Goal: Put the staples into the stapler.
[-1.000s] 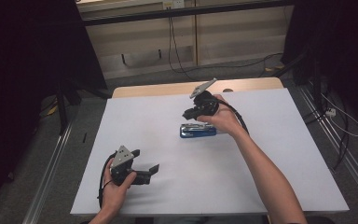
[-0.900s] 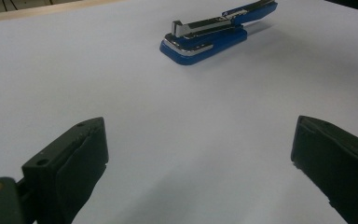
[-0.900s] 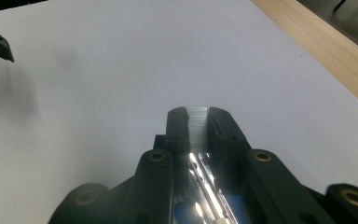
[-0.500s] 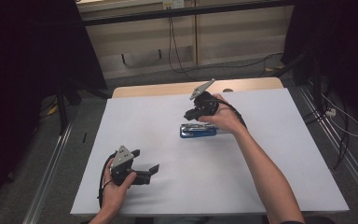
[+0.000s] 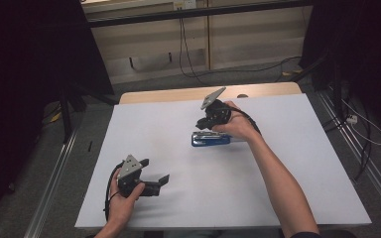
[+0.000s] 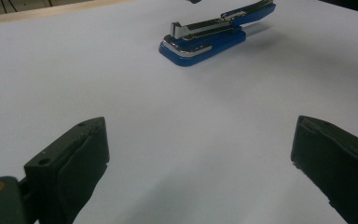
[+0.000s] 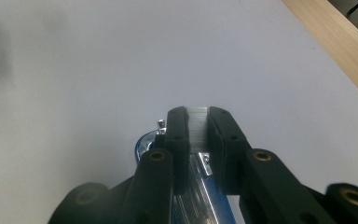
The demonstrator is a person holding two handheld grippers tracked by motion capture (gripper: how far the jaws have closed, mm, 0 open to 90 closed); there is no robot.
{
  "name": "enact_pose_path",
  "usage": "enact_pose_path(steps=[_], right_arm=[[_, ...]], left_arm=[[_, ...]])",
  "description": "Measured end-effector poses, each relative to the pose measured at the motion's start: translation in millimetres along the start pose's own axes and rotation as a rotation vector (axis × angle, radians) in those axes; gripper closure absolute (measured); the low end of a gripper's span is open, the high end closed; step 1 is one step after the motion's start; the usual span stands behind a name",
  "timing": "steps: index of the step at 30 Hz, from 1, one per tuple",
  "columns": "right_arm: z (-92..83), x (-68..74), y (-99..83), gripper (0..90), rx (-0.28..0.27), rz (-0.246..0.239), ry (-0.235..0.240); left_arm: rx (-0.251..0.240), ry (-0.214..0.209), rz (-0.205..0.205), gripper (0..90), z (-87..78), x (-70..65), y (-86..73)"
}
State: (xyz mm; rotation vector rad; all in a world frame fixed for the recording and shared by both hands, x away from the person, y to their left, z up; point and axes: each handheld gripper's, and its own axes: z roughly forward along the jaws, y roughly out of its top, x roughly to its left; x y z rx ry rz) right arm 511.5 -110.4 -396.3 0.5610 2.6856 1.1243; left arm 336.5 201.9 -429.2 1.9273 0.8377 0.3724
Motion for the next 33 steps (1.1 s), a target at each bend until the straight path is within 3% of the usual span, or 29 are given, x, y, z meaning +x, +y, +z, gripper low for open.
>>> enact_pose_path(steps=[18,33], right_arm=[[10.6,-2.4,-7.0,79.3,0.022,-0.04,0.065],[17.3,-1.8,-11.0,79.3,0.046,-0.111,0.096]], left_arm=[[0.009,-0.005,0.008,4.3,1.1,-0.2,-0.1],[0.007,-0.005,0.004,4.3,0.5,-0.2,-0.1]])
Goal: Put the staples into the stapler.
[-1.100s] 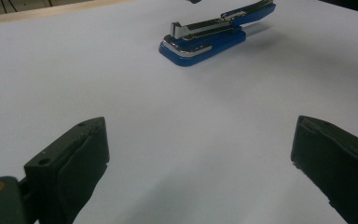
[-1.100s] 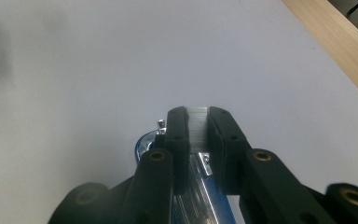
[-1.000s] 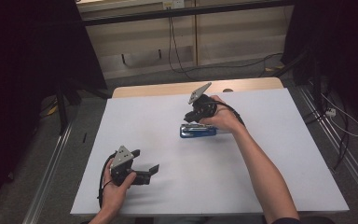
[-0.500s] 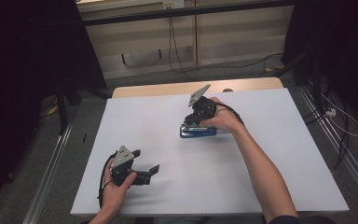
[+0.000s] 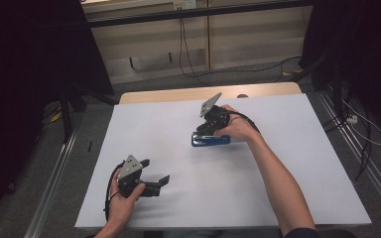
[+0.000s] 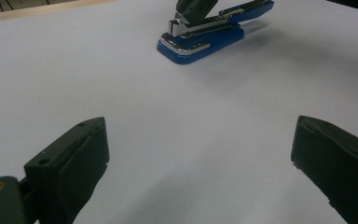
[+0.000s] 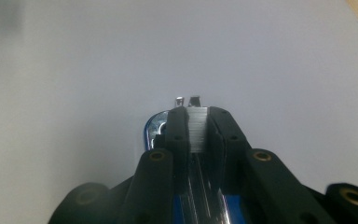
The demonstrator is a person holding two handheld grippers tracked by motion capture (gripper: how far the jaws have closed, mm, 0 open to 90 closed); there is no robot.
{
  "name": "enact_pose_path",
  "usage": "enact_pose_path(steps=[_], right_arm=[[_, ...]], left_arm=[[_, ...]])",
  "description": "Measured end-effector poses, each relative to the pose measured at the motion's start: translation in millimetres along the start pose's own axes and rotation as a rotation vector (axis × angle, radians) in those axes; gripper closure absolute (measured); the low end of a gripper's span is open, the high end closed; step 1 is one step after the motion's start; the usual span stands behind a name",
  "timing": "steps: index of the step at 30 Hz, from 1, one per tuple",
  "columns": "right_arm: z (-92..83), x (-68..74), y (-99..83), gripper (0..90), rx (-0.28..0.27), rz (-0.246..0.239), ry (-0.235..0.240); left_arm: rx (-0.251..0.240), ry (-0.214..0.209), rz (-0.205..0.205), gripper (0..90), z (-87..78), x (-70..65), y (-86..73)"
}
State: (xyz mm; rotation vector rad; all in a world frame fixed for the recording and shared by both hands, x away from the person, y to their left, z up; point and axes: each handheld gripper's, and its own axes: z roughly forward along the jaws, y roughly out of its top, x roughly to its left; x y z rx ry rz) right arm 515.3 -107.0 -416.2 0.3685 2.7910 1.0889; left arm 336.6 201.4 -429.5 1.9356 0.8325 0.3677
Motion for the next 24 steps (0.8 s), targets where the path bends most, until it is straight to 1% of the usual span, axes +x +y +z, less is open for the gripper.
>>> enact_pose_path(steps=[5,7,11,20,24], right_arm=[[0.3,0.8,0.9,79.3,0.004,-0.018,-0.002],[0.0,1.2,0.5,79.3,0.007,-0.018,0.0],[0.1,2.5,1.1,79.3,0.016,-0.036,-0.002],[0.7,0.4,0.6,79.3,0.019,-0.048,0.01],[2.2,0.3,1.6,79.3,0.025,-0.052,0.009]], left_arm=[[0.0,0.001,-0.001,4.3,-0.5,0.0,0.0],[0.001,0.0,0.0,4.3,-0.4,0.0,0.0],[0.001,0.0,0.0,4.3,0.0,-0.1,-0.1],[0.004,0.0,0.002,4.4,0.3,0.0,0.0],[0.007,0.0,0.012,4.4,0.2,0.3,0.0]])
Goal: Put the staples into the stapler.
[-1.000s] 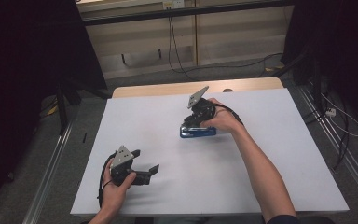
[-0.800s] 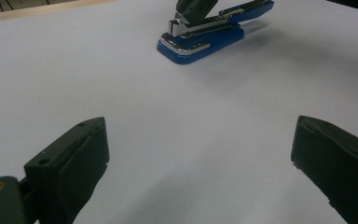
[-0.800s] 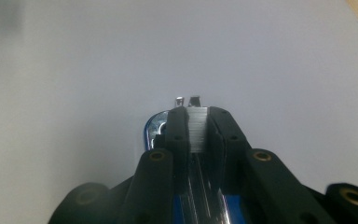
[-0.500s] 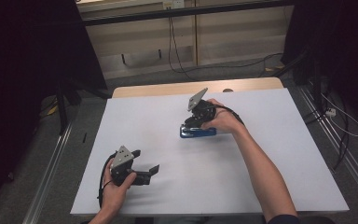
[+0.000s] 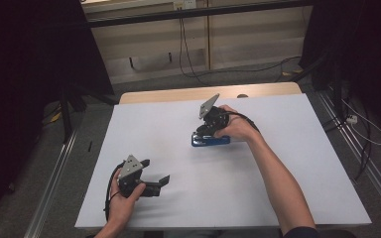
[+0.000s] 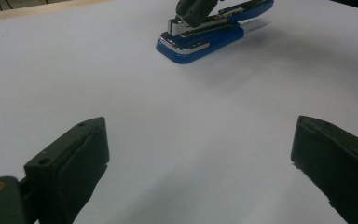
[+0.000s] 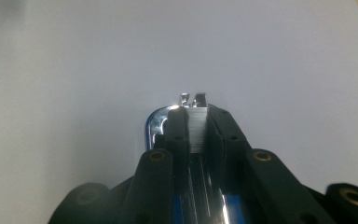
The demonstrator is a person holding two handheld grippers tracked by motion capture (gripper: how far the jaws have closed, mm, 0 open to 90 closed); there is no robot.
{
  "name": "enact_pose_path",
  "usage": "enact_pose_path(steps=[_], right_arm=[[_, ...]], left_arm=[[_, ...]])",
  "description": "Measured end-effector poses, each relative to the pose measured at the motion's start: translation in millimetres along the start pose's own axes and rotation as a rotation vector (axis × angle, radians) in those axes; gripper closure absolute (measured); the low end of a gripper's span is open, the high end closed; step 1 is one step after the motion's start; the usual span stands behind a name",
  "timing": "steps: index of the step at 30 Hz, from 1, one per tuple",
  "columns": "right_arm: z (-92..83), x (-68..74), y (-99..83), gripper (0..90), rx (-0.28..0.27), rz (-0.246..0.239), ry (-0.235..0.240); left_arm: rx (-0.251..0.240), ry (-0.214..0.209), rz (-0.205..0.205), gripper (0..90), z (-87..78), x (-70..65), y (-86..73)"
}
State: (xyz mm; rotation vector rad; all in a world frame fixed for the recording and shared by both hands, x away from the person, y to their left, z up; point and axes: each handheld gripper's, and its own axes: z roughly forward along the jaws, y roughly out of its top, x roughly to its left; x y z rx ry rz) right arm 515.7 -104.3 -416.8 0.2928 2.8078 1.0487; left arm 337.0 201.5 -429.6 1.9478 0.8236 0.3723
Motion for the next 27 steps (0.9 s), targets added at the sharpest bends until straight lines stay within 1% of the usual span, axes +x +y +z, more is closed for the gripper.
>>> enact_pose_path(steps=[8,13,16,21,24,27], right_arm=[[0.8,-0.3,0.0,79.1,-0.002,0.008,0.002],[1.0,0.2,0.6,78.7,0.0,0.003,-0.003],[1.1,0.5,0.9,78.2,0.001,0.008,-0.005],[1.4,0.4,1.7,76.3,-0.005,0.01,-0.011],[1.1,0.3,1.7,73.6,-0.004,0.019,-0.019],[0.4,0.5,2.0,73.9,-0.007,0.017,-0.026]], left_arm=[[0.001,-0.003,-0.006,4.4,1.0,-0.6,-0.2],[0.002,-0.003,-0.004,4.3,1.3,-0.4,-0.2],[0.003,0.0,-0.003,4.3,0.7,-0.4,-0.1],[0.001,0.001,0.0,4.3,0.3,0.1,-0.1],[0.001,-0.002,-0.004,4.3,0.5,0.0,-0.2],[0.005,-0.001,-0.001,4.4,0.5,-0.3,0.0]])
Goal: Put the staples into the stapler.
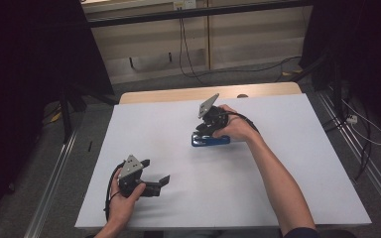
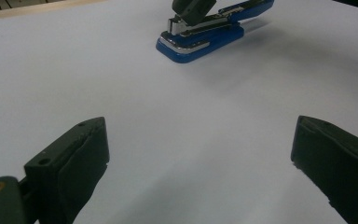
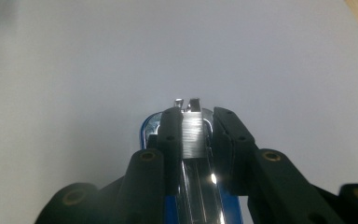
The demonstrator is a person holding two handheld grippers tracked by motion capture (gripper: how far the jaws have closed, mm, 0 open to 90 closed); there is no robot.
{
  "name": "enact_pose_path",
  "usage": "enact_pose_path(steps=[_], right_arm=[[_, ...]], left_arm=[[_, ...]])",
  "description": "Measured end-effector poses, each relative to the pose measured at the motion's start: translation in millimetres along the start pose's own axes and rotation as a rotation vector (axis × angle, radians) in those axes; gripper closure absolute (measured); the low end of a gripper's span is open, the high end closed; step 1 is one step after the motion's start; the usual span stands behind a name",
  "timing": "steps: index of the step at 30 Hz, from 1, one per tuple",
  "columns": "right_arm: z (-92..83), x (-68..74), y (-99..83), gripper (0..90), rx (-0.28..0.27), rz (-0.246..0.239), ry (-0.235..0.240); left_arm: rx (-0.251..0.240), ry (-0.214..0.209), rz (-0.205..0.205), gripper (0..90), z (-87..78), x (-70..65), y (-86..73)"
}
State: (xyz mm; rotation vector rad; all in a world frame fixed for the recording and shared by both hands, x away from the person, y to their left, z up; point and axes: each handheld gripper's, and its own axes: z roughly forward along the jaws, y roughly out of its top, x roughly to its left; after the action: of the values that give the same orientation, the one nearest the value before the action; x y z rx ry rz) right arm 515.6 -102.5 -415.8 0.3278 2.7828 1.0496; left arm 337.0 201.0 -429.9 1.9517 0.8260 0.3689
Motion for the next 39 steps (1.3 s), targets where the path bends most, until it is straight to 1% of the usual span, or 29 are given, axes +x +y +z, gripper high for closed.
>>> enact_pose_path(steps=[3,7,10,11,12,13,15,21,22,23,24,26,27,28,29,30,31,32,33,34,35,36,39], right_arm=[[-0.8,-0.2,-0.6,75.6,0.001,-0.003,0.005],[-1.2,-0.4,-0.7,74.4,-0.001,0.006,0.002],[-1.3,0.2,-0.6,78.2,-0.002,0.007,0.012],[-1.5,0.0,-0.5,79.5,-0.002,0.004,0.009],[-1.8,-0.2,-0.5,82.6,-0.005,0.002,0.012],[-1.8,-0.1,-0.7,82.9,-0.006,0.002,0.022],[-2.3,-0.4,-0.7,81.8,-0.005,0.005,0.011],[-5.2,-0.6,-1.8,77.3,-0.02,0.032,0.0],[-5.4,0.1,-2.4,76.0,-0.02,0.04,-0.002],[-5.3,0.3,-3.0,73.6,-0.022,0.048,-0.01],[-5.6,0.2,-3.5,73.5,-0.024,0.055,-0.025],[-7.4,0.5,-4.8,72.5,-0.046,0.069,-0.029],[-8.2,0.8,-5.3,69.7,-0.054,0.083,-0.038],[-8.9,0.8,-5.9,69.2,-0.059,0.089,-0.048],[-9.7,1.5,-6.7,67.8,-0.063,0.1,-0.048],[-10.2,2.3,-7.4,63.7,-0.067,0.116,-0.05],[-10.8,3.0,-8.3,60.1,-0.073,0.135,-0.064],[-11.7,3.8,-9.2,59.2,-0.08,0.152,-0.078],[-12.7,4.4,-10.2,57.6,-0.088,0.161,-0.081],[-13.4,4.9,-11.0,53.9,-0.092,0.173,-0.088],[-14.3,5.3,-11.9,50.2,-0.095,0.185,-0.105],[-15.2,5.8,-12.9,48.2,-0.102,0.197,-0.118],[-18.1,7.5,-15.8,40.6,-0.123,0.233,-0.123]], left_arm=[[-0.004,-0.001,-0.001,4.4,0.0,0.0,-0.1],[-0.004,0.0,-0.002,4.4,0.1,0.2,-0.1],[-0.003,-0.002,0.001,4.4,-0.1,0.1,-0.1],[-0.004,0.001,0.002,4.4,-0.1,0.3,-0.1],[-0.004,0.0,-0.002,4.4,0.1,0.3,-0.2],[-0.002,0.002,-0.003,4.4,0.1,0.2,-0.1],[-0.005,0.001,0.001,4.3,-0.2,0.3,0.0],[-0.002,0.002,-0.002,4.4,-0.3,0.3,0.0],[-0.004,0.004,-0.002,4.4,-0.4,0.4,0.0],[-0.005,0.004,-0.001,4.4,-0.6,0.4,0.1],[-0.007,0.005,-0.004,4.4,-0.7,0.4,0.0],[-0.008,-0.002,-0.004,4.3,-1.0,0.9,-0.1],[-0.01,0.002,-0.006,4.3,-0.8,0.9,-0.2],[-0.009,0.003,-0.006,4.4,-0.7,1.0,-0.3],[-0.007,0.005,-0.007,4.4,-0.7,0.9,-0.2],[-0.008,0.006,-0.001,4.3,-0.6,1.2,-0.1],[-0.007,0.006,-0.001,4.4,-0.6,0.9,0.0],[-0.007,0.004,-0.004,4.4,-0.4,0.6,-0.1],[-0.004,0.008,-0.002,4.3,-0.5,0.5,0.0],[-0.006,0.005,-0.006,4.3,-0.1,0.5,-0.1],[-0.006,0.006,-0.005,4.3,-0.1,0.6,-0.1],[-0.005,0.006,-0.004,4.3,-0.2,0.7,-0.1],[-0.005,0.009,-0.003,4.3,-0.2,0.9,-0.1]])
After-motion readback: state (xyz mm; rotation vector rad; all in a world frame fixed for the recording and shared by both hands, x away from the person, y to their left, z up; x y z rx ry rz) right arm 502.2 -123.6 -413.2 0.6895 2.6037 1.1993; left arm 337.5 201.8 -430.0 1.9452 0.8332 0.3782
